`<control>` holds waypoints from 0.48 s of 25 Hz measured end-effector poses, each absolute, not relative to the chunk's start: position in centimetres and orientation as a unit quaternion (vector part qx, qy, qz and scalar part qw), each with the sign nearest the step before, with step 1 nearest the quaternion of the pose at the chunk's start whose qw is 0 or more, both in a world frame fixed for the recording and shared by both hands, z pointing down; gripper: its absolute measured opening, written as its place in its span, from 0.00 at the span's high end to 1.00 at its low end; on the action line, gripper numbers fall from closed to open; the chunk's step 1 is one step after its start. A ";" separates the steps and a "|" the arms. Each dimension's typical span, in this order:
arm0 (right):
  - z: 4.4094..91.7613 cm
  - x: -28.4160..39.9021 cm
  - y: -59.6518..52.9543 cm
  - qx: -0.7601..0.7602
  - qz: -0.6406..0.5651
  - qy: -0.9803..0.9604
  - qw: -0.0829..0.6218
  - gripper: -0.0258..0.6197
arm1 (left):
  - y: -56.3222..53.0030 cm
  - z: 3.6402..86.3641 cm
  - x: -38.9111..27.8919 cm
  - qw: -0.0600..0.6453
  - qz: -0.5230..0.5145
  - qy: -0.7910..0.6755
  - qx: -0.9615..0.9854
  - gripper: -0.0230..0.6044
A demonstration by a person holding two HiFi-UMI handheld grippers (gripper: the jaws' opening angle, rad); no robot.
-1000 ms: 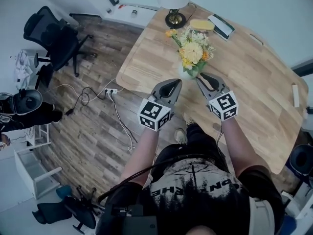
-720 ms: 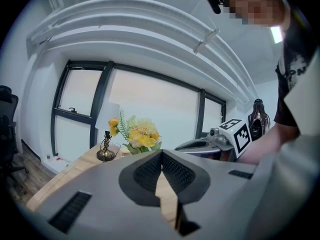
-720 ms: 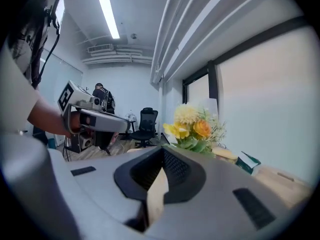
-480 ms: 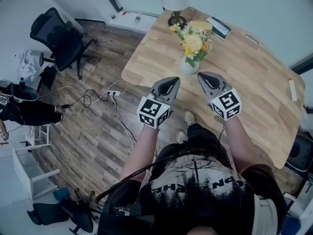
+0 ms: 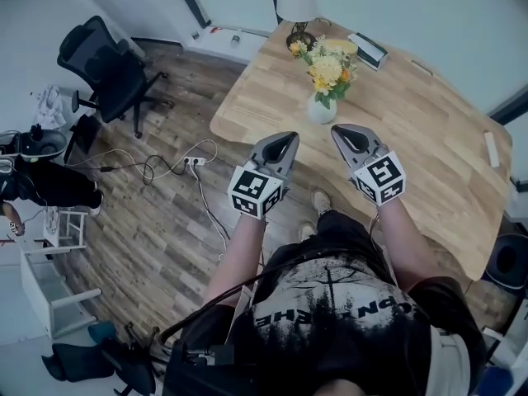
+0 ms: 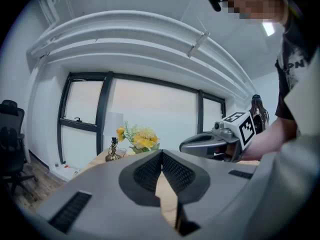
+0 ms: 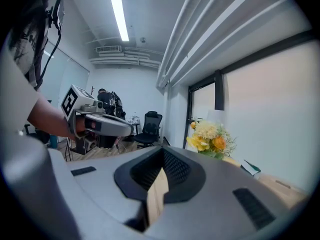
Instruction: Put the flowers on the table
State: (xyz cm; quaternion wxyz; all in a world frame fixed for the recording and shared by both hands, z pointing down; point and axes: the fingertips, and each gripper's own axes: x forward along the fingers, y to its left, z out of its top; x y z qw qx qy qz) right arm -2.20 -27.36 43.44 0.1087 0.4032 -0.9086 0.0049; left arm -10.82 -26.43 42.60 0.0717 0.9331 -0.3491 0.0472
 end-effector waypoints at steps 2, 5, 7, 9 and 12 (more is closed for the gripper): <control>43.3 -2.2 -27.1 0.406 0.004 -0.908 0.107 0.94 | -26.2 42.4 -11.1 0.069 0.047 -0.350 0.933 0.94; 43.3 -2.2 -26.7 0.408 0.004 -0.907 0.106 0.94 | -25.7 42.3 -11.6 0.067 0.046 -0.353 0.932 0.94; 43.5 -2.2 -26.5 0.410 0.005 -0.906 0.105 0.94 | -25.5 42.3 -11.8 0.066 0.047 -0.355 0.931 0.94; 43.6 -2.1 -26.4 0.411 0.005 -0.906 0.105 0.94 | -25.4 42.3 -12.0 0.066 0.049 -0.356 0.931 0.94; 43.6 -2.0 -26.3 0.412 0.004 -0.905 0.104 0.94 | -25.3 42.4 -12.2 0.064 0.052 -0.358 0.930 0.94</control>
